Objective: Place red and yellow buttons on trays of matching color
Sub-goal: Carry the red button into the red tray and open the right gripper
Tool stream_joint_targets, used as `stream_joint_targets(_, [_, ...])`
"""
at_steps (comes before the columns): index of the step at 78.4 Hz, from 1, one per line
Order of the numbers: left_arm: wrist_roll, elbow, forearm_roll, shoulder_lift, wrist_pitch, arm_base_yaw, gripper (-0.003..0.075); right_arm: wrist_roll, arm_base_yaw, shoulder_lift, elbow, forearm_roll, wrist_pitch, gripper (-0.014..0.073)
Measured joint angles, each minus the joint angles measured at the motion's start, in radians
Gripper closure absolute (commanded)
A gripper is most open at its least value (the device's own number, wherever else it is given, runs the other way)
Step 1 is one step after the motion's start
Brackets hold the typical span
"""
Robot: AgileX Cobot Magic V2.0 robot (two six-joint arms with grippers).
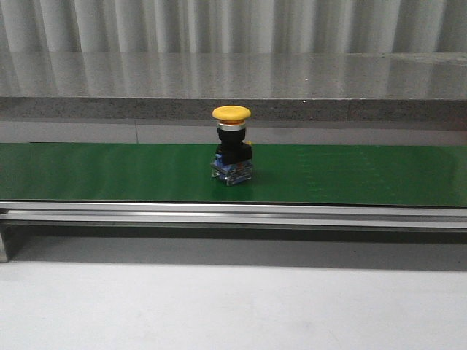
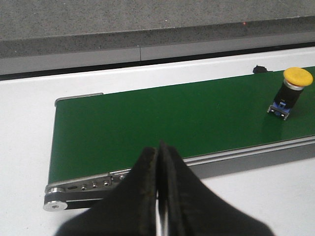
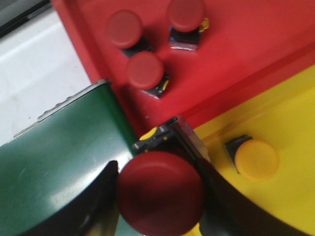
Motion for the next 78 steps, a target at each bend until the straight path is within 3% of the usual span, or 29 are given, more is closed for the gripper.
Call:
stream_joint_targets(25, [0.000,0.000,0.000,0.000,0.000,0.000,0.0741,0.033,-0.081,0.066,-0.042,0.005,-0.031,0.0555])
stream_joint_targets(52, [0.000,0.000,0.000,0.000,0.000,0.000,0.0741,0.036,-0.084,0.200,-0.123,0.015,-0.045,0.0555])
stream_joint_targets(78, [0.000,0.000,0.000,0.000,0.000,0.000,0.0741,0.036,-0.084,0.362,-0.135,0.080,-0.150,0.0555])
